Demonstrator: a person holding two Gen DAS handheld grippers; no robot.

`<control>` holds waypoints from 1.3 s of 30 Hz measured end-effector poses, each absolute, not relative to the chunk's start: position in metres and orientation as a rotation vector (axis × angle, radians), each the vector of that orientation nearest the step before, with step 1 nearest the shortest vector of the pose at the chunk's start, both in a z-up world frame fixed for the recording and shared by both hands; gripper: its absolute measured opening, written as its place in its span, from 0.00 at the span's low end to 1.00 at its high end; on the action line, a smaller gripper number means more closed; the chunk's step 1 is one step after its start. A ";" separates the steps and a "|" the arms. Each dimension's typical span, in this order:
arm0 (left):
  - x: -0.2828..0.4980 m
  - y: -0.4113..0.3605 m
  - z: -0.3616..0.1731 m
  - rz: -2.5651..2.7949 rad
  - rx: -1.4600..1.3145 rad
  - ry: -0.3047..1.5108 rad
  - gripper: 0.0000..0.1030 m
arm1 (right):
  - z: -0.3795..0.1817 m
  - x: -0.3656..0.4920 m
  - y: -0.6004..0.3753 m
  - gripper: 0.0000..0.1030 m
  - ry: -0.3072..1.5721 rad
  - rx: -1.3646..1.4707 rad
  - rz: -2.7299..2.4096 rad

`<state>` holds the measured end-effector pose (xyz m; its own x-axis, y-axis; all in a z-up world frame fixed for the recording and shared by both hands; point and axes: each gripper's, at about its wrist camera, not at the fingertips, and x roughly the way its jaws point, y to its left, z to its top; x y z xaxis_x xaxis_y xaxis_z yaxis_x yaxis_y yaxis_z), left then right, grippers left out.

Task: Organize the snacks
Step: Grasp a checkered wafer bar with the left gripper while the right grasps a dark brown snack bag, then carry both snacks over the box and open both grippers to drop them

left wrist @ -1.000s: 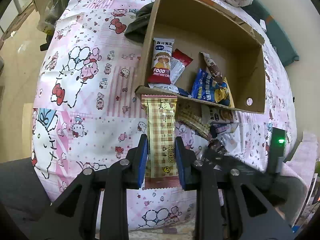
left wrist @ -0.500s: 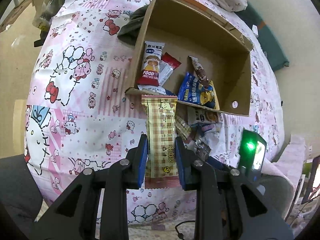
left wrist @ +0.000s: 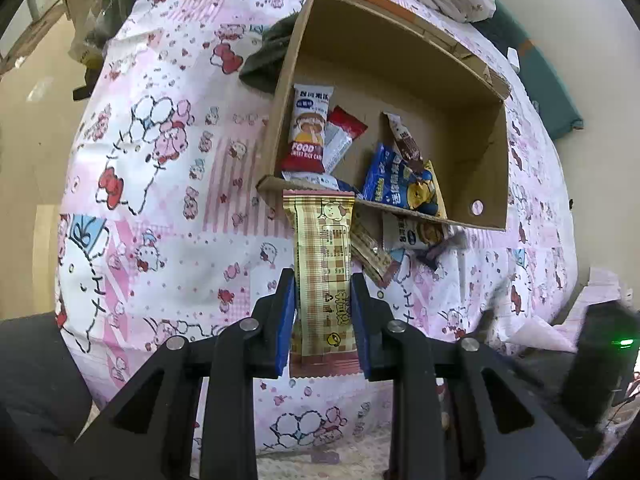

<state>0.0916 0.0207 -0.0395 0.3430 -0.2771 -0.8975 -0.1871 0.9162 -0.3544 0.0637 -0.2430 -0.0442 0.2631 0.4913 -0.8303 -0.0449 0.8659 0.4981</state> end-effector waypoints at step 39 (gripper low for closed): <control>0.218 -0.018 -0.039 -0.054 -0.135 0.988 0.22 | -0.033 0.213 -0.261 0.57 0.957 0.224 0.323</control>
